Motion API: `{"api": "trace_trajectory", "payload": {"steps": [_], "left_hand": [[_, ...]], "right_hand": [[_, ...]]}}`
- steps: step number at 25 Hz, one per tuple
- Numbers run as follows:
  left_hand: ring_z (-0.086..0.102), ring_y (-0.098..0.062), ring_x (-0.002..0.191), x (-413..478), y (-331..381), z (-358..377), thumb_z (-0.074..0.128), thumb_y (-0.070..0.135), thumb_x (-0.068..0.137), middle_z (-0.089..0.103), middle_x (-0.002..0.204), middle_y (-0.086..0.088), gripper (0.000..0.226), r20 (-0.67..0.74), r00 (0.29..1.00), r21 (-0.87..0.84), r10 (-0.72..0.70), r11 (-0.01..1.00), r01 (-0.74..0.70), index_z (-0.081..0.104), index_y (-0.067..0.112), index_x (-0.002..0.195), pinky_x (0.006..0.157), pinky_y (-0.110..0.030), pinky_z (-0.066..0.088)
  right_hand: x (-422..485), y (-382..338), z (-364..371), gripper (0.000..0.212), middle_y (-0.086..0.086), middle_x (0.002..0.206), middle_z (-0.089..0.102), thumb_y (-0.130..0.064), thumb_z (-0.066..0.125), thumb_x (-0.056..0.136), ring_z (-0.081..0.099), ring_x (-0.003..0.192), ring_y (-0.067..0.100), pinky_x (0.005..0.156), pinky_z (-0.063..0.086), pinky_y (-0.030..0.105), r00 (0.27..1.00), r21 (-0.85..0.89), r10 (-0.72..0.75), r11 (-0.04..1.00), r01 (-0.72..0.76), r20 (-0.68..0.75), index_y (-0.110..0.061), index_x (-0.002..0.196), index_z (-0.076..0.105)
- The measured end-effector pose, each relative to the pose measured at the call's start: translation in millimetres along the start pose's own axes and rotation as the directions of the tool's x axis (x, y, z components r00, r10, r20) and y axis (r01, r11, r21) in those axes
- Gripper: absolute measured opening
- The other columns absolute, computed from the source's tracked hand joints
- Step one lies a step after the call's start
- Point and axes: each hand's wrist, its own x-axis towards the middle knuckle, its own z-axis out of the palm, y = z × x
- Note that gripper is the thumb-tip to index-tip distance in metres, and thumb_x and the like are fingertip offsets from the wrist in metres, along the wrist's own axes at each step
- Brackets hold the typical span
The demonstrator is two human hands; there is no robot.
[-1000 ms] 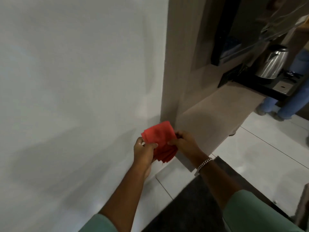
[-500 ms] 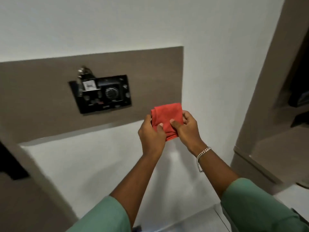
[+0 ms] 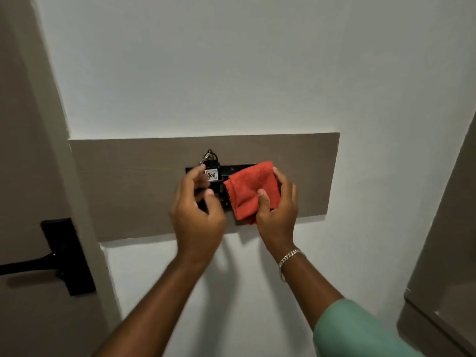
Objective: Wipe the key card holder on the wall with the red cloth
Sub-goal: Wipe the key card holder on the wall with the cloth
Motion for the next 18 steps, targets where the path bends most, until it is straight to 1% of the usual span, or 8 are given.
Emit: {"api": "trace_trajectory", "payload": {"steps": [2, 3, 5, 7, 9, 11, 14, 18], "left_hand": [[0.062, -0.017, 0.098, 29.9, -8.9, -16.2, 0.049, -0.001, 0.082, 0.064, 0.106, -0.010, 0.038, -0.058, 0.972, 0.119, 0.227, 0.968, -0.219, 0.064, 0.002, 0.117, 0.091, -0.023, 0.050], [0.061, -0.021, 0.103, 45.3, -16.4, -22.8, 0.049, -0.002, 0.082, 0.064, 0.109, -0.014, 0.038, -0.054, 0.951, 0.193, 0.303, 0.938, -0.288, 0.064, -0.001, 0.117, 0.096, -0.026, 0.048], [0.055, -0.033, 0.122, 71.5, -34.3, -35.2, 0.049, -0.003, 0.082, 0.061, 0.125, -0.024, 0.044, 0.050, 0.917, 0.345, 0.395, 0.855, -0.387, 0.061, -0.006, 0.124, 0.111, -0.040, 0.042], [0.038, -0.040, 0.142, 87.1, -57.0, -46.3, 0.047, 0.002, 0.084, 0.048, 0.146, -0.028, 0.054, 0.245, 0.879, 0.521, 0.409, 0.709, -0.475, 0.051, -0.006, 0.137, 0.121, -0.055, 0.024], [0.018, -0.039, 0.151, 92.5, -76.9, -53.5, 0.044, 0.017, 0.089, 0.029, 0.159, -0.025, 0.065, 0.399, 0.830, 0.656, 0.389, 0.511, -0.555, 0.035, -0.003, 0.150, 0.124, -0.055, 0.010], [0.004, -0.032, 0.154, 91.4, -90.9, -56.6, 0.037, 0.032, 0.092, 0.016, 0.164, -0.022, 0.073, 0.468, 0.794, 0.718, 0.388, 0.356, -0.598, 0.020, 0.001, 0.156, 0.125, -0.051, 0.002], [-0.003, -0.029, 0.155, 92.0, -104.3, -58.3, 0.030, 0.042, 0.095, 0.007, 0.166, -0.018, 0.076, 0.498, 0.755, 0.747, 0.426, 0.232, -0.623, 0.011, 0.003, 0.158, 0.125, -0.049, -0.004], [0.008, -0.034, 0.154, 92.2, -111.0, -58.0, 0.034, 0.045, 0.096, 0.013, 0.164, -0.019, 0.077, 0.560, 0.672, 0.708, 0.484, 0.142, -0.692, 0.015, 0.001, 0.157, 0.124, -0.052, 0.001]], "right_hand": [[-2.9, 3.5, 5.6, 0.043, 0.006, 0.128, 0.045, -0.002, 0.064, 0.089, 0.046, 0.114, 0.000, 0.104, 0.036, 0.008, 0.995, -0.035, -0.073, 0.997, 0.071, -0.070, -0.012, 0.130, 0.059], [-2.9, 4.4, 8.6, 0.041, 0.009, 0.131, 0.045, -0.001, 0.064, 0.089, 0.046, 0.117, 0.003, 0.106, 0.037, 0.013, 0.990, -0.054, -0.102, 0.994, 0.097, -0.099, -0.012, 0.129, 0.061], [-4.1, 2.8, 16.4, 0.038, 0.017, 0.138, 0.049, -0.008, 0.060, 0.093, 0.050, 0.123, 0.023, 0.109, 0.042, 0.038, 0.982, -0.157, -0.148, 0.979, 0.128, -0.121, -0.010, 0.131, 0.062], [-10.9, -0.5, 26.8, 0.047, 0.017, 0.149, 0.046, -0.030, 0.048, 0.099, 0.044, 0.134, 0.035, 0.113, 0.037, 0.053, 0.987, -0.285, -0.150, 0.950, 0.127, -0.060, -0.008, 0.141, 0.050], [-21.4, -4.8, 40.1, 0.068, 0.010, 0.162, 0.028, -0.055, 0.034, 0.098, 0.028, 0.148, 0.031, 0.120, 0.025, 0.057, 0.995, -0.345, -0.101, 0.934, 0.096, 0.005, -0.015, 0.153, 0.028], [-26.1, -5.8, 53.3, 0.077, 0.004, 0.167, 0.013, -0.066, 0.030, 0.094, 0.014, 0.153, 0.027, 0.123, 0.017, 0.057, 0.995, -0.387, -0.099, 0.916, 0.101, 0.025, -0.024, 0.157, 0.014], [-20.3, 5.1, 55.4, 0.068, 0.004, 0.167, 0.014, -0.062, 0.034, 0.096, 0.013, 0.154, 0.029, 0.122, 0.016, 0.058, 0.973, -0.422, -0.218, 0.877, 0.230, 0.076, -0.031, 0.155, 0.022], [-11.3, 33.5, 31.4, 0.058, 0.011, 0.160, 0.029, -0.045, 0.047, 0.095, 0.027, 0.149, 0.037, 0.119, 0.022, 0.062, 0.882, -0.412, -0.434, 0.781, 0.470, 0.183, -0.023, 0.147, 0.037]]}}
